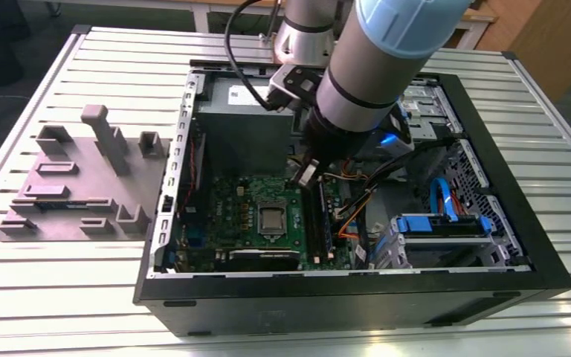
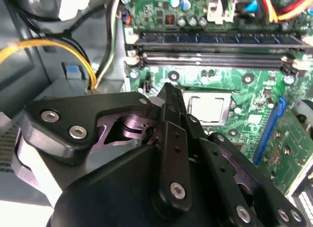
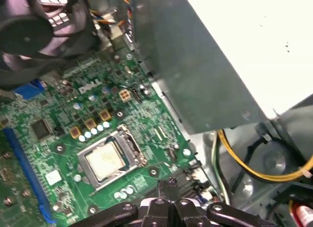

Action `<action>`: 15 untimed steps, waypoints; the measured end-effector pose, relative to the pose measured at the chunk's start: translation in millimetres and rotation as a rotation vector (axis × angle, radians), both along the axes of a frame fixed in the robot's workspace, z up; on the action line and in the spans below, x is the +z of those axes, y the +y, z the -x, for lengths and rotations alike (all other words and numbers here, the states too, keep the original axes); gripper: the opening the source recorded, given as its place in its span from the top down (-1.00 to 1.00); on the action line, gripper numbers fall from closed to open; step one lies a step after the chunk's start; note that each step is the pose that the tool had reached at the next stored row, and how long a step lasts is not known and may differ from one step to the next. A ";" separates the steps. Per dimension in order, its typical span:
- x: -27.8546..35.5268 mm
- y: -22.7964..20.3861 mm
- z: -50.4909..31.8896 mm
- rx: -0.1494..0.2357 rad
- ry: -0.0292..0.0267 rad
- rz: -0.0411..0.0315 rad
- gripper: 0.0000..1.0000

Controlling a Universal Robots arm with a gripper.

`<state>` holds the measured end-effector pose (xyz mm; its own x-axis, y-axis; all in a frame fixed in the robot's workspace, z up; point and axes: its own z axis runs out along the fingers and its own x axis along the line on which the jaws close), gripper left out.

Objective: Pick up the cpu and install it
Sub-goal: 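Install the first cpu locking lever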

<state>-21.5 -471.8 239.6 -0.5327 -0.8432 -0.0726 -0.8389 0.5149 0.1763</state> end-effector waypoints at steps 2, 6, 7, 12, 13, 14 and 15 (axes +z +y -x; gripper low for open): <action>-0.2 3.6 -0.2 0.000 0.0000 0.0000 0.80; -1.0 12.2 -0.2 0.000 0.0000 0.0001 0.80; -1.4 13.8 -0.2 0.000 0.0000 0.0000 0.80; -3.4 17.3 2.6 0.000 0.0000 -0.0006 0.80; -3.7 18.0 3.9 0.000 0.0000 -0.0008 0.80; -4.1 18.4 5.4 0.000 -0.0001 -0.0011 0.80; -4.4 18.8 6.8 0.000 -0.0002 -0.0013 0.80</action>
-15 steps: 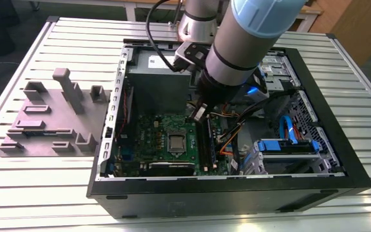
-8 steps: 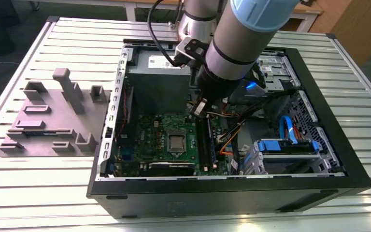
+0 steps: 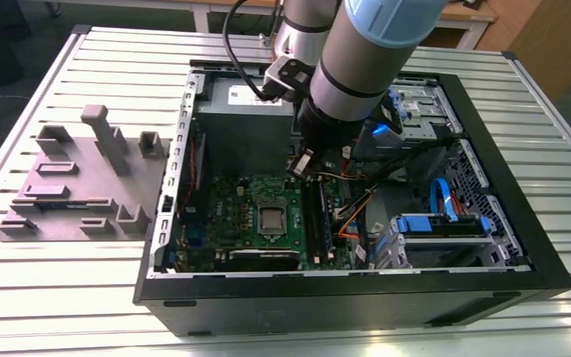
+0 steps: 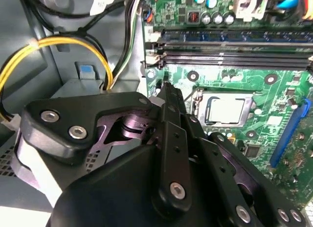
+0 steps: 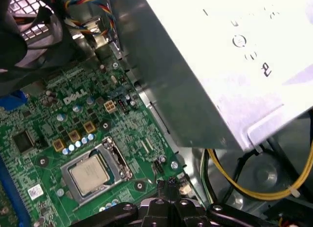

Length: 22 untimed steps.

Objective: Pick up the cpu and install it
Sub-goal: 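Install the first cpu locking lever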

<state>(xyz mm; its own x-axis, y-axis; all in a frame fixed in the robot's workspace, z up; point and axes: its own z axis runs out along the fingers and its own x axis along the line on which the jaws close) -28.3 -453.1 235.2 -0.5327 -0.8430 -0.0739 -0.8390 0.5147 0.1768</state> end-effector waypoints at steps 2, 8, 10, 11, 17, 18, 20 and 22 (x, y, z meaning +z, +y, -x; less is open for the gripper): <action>-0.2 0.2 1.3 0.000 0.0001 0.0001 0.80; -0.3 -7.3 2.0 0.003 0.0001 0.0001 0.80; -0.3 -7.7 2.8 0.021 0.0001 0.0001 0.80; -0.3 -7.9 3.2 0.030 0.0002 0.0001 0.80; -0.4 -11.8 6.8 0.058 -0.0014 0.0000 0.80; -0.4 -13.2 7.2 0.061 -0.0025 0.0001 0.80; -0.5 -16.1 7.6 0.065 -0.0056 0.0001 0.80; -0.6 -18.6 8.1 0.072 -0.0086 0.0004 0.80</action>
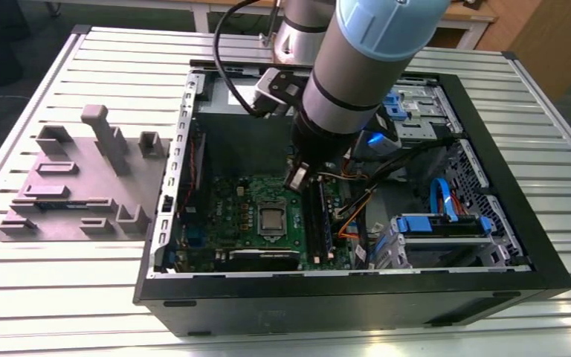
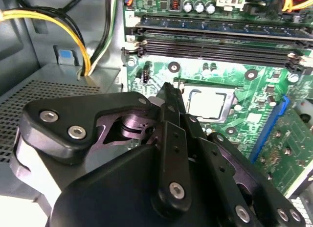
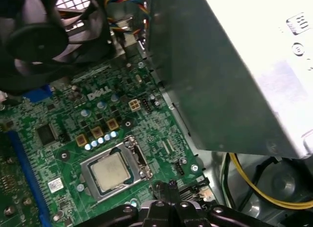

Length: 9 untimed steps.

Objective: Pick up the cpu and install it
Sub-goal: 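Install the first cpu locking lever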

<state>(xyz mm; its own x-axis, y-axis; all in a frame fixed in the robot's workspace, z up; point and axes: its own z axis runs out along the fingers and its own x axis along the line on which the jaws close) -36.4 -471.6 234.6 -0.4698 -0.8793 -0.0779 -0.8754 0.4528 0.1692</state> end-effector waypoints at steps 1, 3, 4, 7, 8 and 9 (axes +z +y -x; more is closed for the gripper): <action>-0.1 -0.8 0.2 0.005 -0.0018 -0.0001 0.80; -0.3 -1.7 0.4 0.015 -0.0061 -0.0002 0.80; -0.3 -1.9 0.6 0.020 -0.0087 -0.0001 0.80; -0.4 -2.1 4.1 0.025 -0.0168 -0.0005 0.80; -0.5 -2.1 5.7 0.025 -0.0180 -0.0008 0.80; -0.6 -2.3 6.5 0.026 -0.0186 -0.0010 0.80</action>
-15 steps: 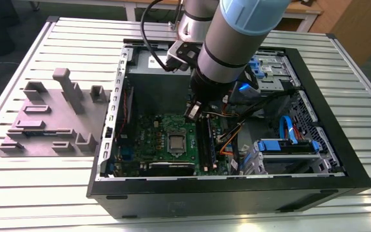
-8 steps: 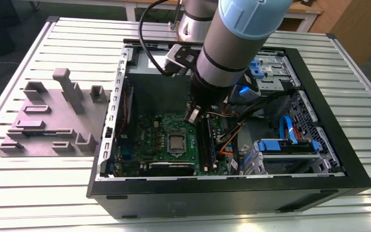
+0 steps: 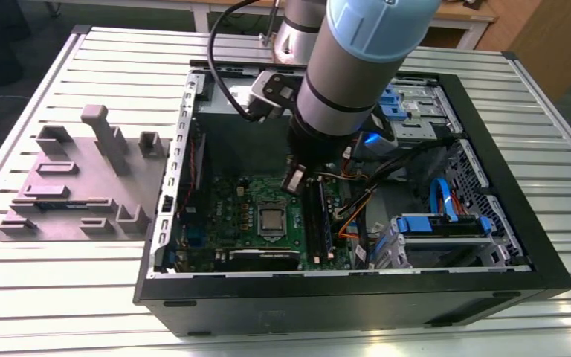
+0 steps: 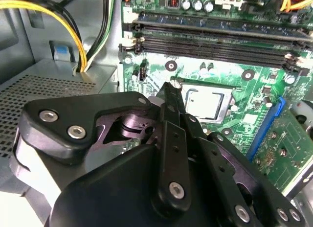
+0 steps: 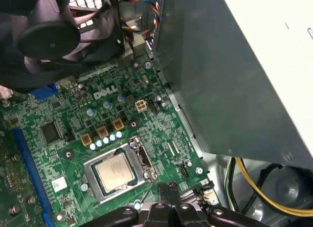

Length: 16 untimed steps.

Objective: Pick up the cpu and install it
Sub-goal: 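Install the first cpu locking lever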

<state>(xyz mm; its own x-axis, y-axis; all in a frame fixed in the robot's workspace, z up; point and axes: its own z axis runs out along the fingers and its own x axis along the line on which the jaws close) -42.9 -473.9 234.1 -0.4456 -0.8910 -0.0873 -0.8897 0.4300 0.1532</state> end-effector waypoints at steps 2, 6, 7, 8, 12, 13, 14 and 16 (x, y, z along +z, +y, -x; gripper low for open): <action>0.0 -0.6 0.3 0.002 -0.0008 0.0000 0.80; -0.4 -1.3 0.4 0.043 -0.0022 0.0001 0.80; -0.5 -1.3 0.5 0.059 -0.0021 0.0000 0.80; -0.6 -1.5 0.5 0.069 -0.0023 0.0000 0.80; -0.6 -1.6 0.4 0.072 -0.0023 0.0000 0.80; -0.6 -1.7 0.4 0.072 -0.0023 0.0000 0.80; -0.6 -1.6 0.4 0.072 -0.0023 0.0000 0.80; -0.6 -1.6 0.4 0.072 -0.0023 0.0000 0.80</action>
<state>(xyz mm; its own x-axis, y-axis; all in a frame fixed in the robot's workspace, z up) -43.3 -475.6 233.4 -0.3799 -0.9208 -0.0882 -0.9188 0.3646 0.1511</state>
